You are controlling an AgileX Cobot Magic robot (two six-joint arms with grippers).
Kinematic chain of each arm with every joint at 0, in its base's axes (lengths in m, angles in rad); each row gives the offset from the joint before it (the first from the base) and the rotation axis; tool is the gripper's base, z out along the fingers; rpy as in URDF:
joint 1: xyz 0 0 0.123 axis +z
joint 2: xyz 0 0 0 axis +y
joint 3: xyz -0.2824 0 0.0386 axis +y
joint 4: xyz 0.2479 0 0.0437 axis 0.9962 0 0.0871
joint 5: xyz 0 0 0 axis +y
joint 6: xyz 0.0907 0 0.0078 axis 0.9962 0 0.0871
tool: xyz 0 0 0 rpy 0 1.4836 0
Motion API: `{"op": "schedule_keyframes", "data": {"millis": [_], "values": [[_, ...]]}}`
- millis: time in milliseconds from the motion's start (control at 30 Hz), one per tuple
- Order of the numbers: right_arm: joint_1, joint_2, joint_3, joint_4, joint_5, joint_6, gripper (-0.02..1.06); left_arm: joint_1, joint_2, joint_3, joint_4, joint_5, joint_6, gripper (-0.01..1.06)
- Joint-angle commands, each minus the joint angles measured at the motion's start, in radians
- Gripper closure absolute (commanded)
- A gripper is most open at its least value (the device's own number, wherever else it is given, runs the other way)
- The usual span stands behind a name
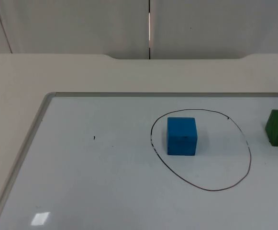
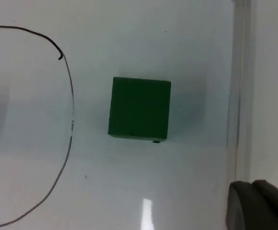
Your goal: Push the two cubes into the marked area.
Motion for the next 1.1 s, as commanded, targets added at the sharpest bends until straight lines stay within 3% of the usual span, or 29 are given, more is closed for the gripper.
{"op": "schedule_keyframes", "data": {"millis": [0,467,600,1067], "values": [[-0.006,0.036,-0.020,-0.017,-0.014,-0.002,1.05,0.002,-0.003,0.006,0.000,-0.011,0.001,1.05],[-0.008,0.348,-0.053,-0.057,-0.185,-0.002,1.05,0.002,-0.003,0.006,0.000,-0.011,0.001,1.05],[-0.008,0.451,-0.053,-0.060,-0.287,-0.002,1.05,0.002,-0.003,0.006,0.000,-0.011,0.003,1.05],[-0.008,0.548,-0.053,-0.054,-0.416,0.011,1.05,0.002,-0.003,0.006,0.000,-0.011,0.005,1.05]]}}
